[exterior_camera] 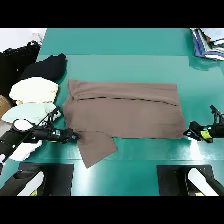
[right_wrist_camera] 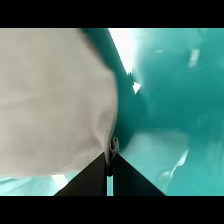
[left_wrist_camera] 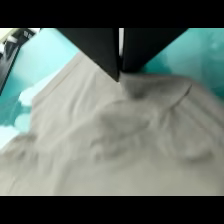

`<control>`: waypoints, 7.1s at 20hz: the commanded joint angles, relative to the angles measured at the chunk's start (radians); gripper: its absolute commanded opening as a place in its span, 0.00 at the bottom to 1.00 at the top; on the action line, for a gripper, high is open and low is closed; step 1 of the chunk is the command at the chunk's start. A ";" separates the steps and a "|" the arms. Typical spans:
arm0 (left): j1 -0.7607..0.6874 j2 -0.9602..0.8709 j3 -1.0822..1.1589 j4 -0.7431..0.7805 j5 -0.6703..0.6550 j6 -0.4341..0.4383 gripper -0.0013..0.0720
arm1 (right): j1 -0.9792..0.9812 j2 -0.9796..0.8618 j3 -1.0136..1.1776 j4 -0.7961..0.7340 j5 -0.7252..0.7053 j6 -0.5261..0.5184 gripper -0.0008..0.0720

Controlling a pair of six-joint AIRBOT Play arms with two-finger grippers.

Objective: Fold the shirts.

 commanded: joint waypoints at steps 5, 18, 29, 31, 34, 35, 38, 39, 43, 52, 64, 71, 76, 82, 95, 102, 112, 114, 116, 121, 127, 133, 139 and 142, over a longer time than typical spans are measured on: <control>0.001 0.076 0.000 0.074 -0.200 -0.048 0.05 | 0.045 0.244 0.029 -0.261 0.236 0.001 0.03; 0.001 0.077 0.455 0.156 -0.101 -0.148 0.05 | 0.102 0.054 0.377 -0.125 0.254 0.057 0.03; 0.001 -0.642 0.897 0.089 0.100 -0.062 0.05 | 0.254 -0.509 0.751 -0.026 0.147 0.079 0.04; 0.001 -0.669 0.940 0.087 0.137 -0.062 0.06 | 0.242 -0.572 0.799 0.026 0.140 0.068 0.38; 0.002 -0.671 0.957 0.088 0.151 -0.062 0.75 | 0.206 -0.635 0.857 0.130 0.124 0.049 0.64; 0.004 -0.671 0.967 0.088 0.142 -0.062 0.75 | 0.192 -0.642 0.868 0.146 0.134 0.032 0.64; 0.003 -0.671 1.014 0.090 0.071 -0.062 0.57 | 0.138 -0.641 0.834 0.152 0.188 -0.037 0.63; 0.003 -0.671 1.025 0.082 0.048 -0.052 0.17 | 0.115 -0.639 0.805 0.153 0.196 -0.049 0.63; -0.032 -0.671 1.032 0.050 0.003 -0.017 0.05 | 0.024 -0.637 0.660 0.155 0.174 -0.101 0.63; -0.343 -0.739 1.036 0.063 0.120 -0.073 0.05 | 0.119 -0.721 0.546 0.351 0.113 -0.212 0.36; -0.621 -1.098 1.416 0.063 0.082 -0.195 0.05 | 0.204 -0.406 0.847 0.460 0.283 -0.116 0.03; -0.629 -1.135 1.427 0.064 0.166 -0.229 0.05 | 0.383 -0.393 1.081 0.460 0.304 -0.030 0.03; -0.620 -1.131 1.444 0.066 0.195 -0.227 0.05 | 0.544 -0.393 1.146 0.460 0.223 -0.010 0.03; -0.422 -1.014 1.597 0.348 -0.025 -0.256 0.05 | 0.761 -0.500 1.240 0.460 0.147 -0.033 0.03; 0.019 -0.683 1.607 0.511 -0.261 -0.220 0.05 | 1.098 -0.843 1.427 0.411 -0.087 -0.074 0.60; -0.011 -0.684 1.606 0.475 -0.252 -0.220 0.05 | 0.794 -0.586 0.977 0.254 -0.044 -0.047 0.60; -0.122 -0.770 1.606 0.472 -0.236 -0.229 0.05 | 0.661 -0.698 0.634 0.499 -0.156 -0.041 0.83; -0.126 -0.782 1.606 0.462 -0.236 -0.228 0.05 | 0.694 -0.763 0.638 0.599 -0.194 -0.079 0.82; -0.126 -0.782 1.606 0.458 -0.233 -0.227 0.05 | 0.744 -0.819 0.673 0.643 -0.220 -0.089 0.82; -0.126 -0.782 1.606 0.423 -0.248 -0.227 0.05 | 0.840 -0.902 0.842 0.631 -0.267 -0.090 0.44; -0.127 -0.777 1.607 0.325 -0.277 -0.220 0.05 | 0.776 -0.809 0.877 0.460 -0.288 -0.097 0.03; -0.161 -0.777 1.606 0.292 -0.285 -0.220 0.05 | 0.390 -0.499 0.658 0.428 -0.312 -0.097 0.03; -0.250 -0.777 1.606 0.293 -0.209 -0.220 0.05 | -0.164 -0.169 0.413 0.340 -0.332 -0.095 0.03; -0.284 -0.777 1.606 0.292 -0.172 -0.220 0.05 | -0.395 -0.075 0.291 0.331 -0.335 -0.095 0.03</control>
